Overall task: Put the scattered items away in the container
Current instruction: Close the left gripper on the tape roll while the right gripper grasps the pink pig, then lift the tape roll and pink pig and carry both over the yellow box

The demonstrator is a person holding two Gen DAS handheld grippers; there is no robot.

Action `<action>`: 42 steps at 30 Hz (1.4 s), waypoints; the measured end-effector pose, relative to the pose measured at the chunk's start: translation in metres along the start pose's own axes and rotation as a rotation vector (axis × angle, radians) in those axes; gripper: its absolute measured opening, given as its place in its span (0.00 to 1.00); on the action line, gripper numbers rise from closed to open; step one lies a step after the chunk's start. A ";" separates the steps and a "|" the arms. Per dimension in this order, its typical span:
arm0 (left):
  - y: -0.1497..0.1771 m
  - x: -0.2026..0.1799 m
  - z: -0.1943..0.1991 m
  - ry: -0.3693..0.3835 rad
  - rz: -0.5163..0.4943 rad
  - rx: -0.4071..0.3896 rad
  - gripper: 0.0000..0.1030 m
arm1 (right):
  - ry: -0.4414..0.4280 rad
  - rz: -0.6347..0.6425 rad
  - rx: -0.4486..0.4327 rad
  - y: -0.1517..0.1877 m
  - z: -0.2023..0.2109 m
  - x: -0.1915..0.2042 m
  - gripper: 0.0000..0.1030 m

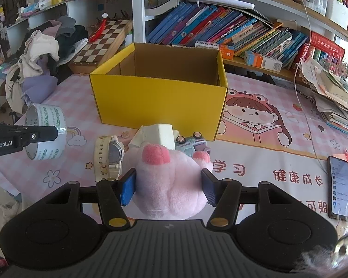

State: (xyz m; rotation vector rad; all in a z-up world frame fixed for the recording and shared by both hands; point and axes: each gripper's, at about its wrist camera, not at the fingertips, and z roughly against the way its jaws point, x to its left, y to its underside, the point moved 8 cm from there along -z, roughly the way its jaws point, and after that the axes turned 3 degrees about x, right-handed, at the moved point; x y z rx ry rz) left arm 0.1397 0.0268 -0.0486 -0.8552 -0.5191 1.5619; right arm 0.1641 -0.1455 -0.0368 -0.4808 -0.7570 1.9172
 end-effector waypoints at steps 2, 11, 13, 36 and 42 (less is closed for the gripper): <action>-0.001 0.000 0.001 -0.003 -0.003 -0.003 0.02 | -0.003 0.001 -0.005 -0.002 0.000 0.000 0.54; -0.010 -0.006 -0.001 -0.003 -0.039 -0.012 0.03 | -0.013 0.003 -0.033 -0.011 0.003 -0.001 0.54; -0.013 -0.009 -0.002 -0.003 -0.054 -0.016 0.03 | -0.016 0.003 -0.045 -0.015 0.004 -0.002 0.54; -0.068 -0.034 -0.013 -0.053 -0.200 -0.128 0.03 | -0.119 0.133 -0.255 -0.085 0.006 -0.001 0.54; -0.087 -0.046 -0.019 -0.072 -0.283 -0.159 0.03 | -0.135 0.137 -0.294 -0.108 -0.001 -0.015 0.54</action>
